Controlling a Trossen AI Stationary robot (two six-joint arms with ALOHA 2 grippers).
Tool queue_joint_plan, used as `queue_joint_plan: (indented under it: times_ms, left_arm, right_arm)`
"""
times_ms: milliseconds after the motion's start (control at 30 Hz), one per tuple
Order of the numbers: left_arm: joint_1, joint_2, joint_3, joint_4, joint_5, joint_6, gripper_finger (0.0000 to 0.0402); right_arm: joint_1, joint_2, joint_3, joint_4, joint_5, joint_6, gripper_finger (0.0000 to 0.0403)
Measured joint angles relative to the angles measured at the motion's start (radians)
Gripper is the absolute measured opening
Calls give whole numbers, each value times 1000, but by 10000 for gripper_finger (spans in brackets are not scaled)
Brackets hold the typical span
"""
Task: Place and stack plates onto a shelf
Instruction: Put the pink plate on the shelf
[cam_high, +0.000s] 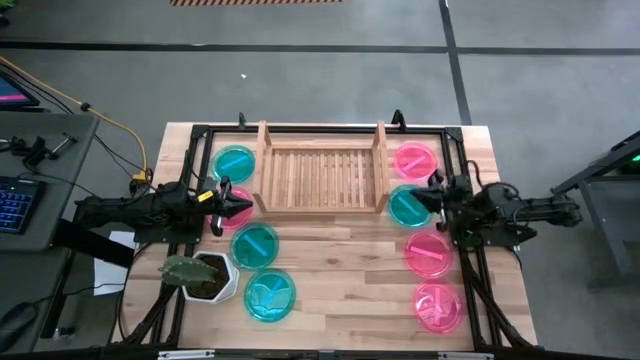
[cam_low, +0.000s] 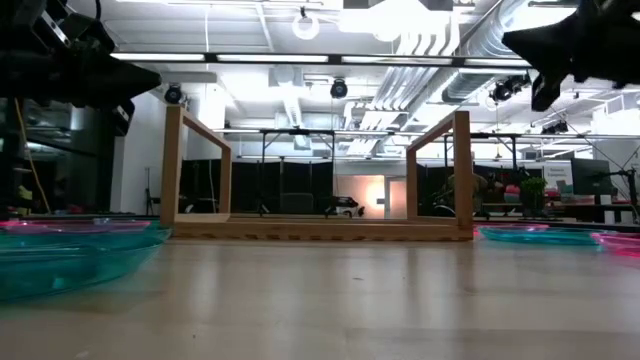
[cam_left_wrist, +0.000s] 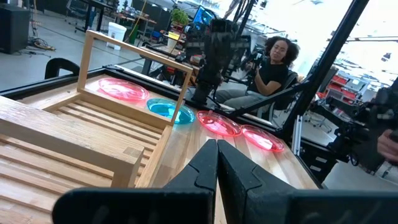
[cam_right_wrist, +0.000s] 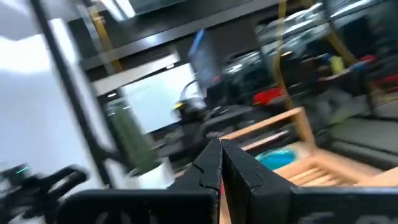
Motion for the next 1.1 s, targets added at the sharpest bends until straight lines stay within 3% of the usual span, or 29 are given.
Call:
queue_joint_plan:
  times_ms: [100, 233, 367, 433, 600, 867, 1100]
  left_arm:
    - [0, 0, 0, 0, 0, 0, 0]
    - [0, 0, 0, 0, 0, 0, 0]
    - [0, 0, 0, 0, 0, 0, 0]
    - [0, 0, 0, 0, 0, 0, 0]
    - [0, 0, 0, 0, 0, 0, 0]
    - [0, 0, 0, 0, 0, 0, 0]
    - [0, 0, 0, 0, 0, 0, 0]
  right_arm:
    - [0, 32, 90, -40, 151, -80, 15]
    - [0, 128, 249, -279, 418, -105, 58]
    - [-3, 270, 413, -607, 648, 33, 113]
    - [-22, 353, 483, -764, 697, 149, 137]
    - [-141, 572, 621, -990, 683, 339, 172]
    - [-461, 827, 668, -1061, 649, 429, 177]
    - [-743, 922, 657, -1122, 433, 579, 177]
